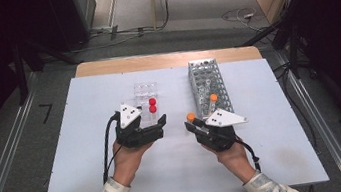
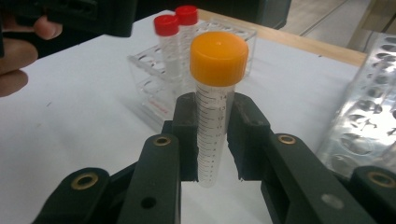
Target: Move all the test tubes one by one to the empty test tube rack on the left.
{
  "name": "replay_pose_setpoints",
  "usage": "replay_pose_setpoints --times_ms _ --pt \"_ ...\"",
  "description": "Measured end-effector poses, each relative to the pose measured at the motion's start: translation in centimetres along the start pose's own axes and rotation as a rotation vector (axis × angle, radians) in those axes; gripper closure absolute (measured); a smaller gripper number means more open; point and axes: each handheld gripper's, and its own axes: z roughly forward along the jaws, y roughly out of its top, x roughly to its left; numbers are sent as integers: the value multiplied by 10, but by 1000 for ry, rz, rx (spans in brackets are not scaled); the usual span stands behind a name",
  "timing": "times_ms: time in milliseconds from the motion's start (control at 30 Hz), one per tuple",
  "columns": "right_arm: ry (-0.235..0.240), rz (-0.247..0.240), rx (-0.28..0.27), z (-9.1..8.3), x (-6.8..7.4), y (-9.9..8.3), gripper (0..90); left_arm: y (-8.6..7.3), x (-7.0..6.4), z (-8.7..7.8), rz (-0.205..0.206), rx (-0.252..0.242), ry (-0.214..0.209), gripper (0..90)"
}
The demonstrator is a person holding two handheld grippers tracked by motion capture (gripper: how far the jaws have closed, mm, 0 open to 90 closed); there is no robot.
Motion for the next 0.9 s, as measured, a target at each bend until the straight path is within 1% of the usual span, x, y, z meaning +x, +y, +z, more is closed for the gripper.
replay_pose_setpoints --times_ms 33,100,200,267,433,533,600,667,800,833,900 --pt "8 -7 4 2 2 -1 713 0 -1 0 2 2 -3 175" --pt "19 -2 12 5 6 -2 714 0 -4 -1 7 0 -12 175" --pt "32 -7 21 10 12 -3 714 1 -9 -2 14 -3 -28 175" --pt "40 -18 24 13 14 -3 713 1 -14 -3 23 1 -50 176" --pt "51 -22 38 19 21 -5 713 0 -28 -1 56 20 -100 187" --pt "58 -29 38 22 24 -5 713 -3 -33 1 75 33 -111 200" --pt "63 -32 41 24 26 -5 713 -5 -35 3 76 44 -121 218" --pt "66 -34 41 25 27 -4 713 -7 -36 4 81 49 -138 270" --pt "72 -38 42 26 30 -4 713 -10 -38 5 93 56 -159 466" --pt "73 -43 39 27 30 -4 713 -10 -38 5 100 60 -158 506" --pt "73 -43 37 27 30 -4 713 -11 -38 6 98 65 -163 570"
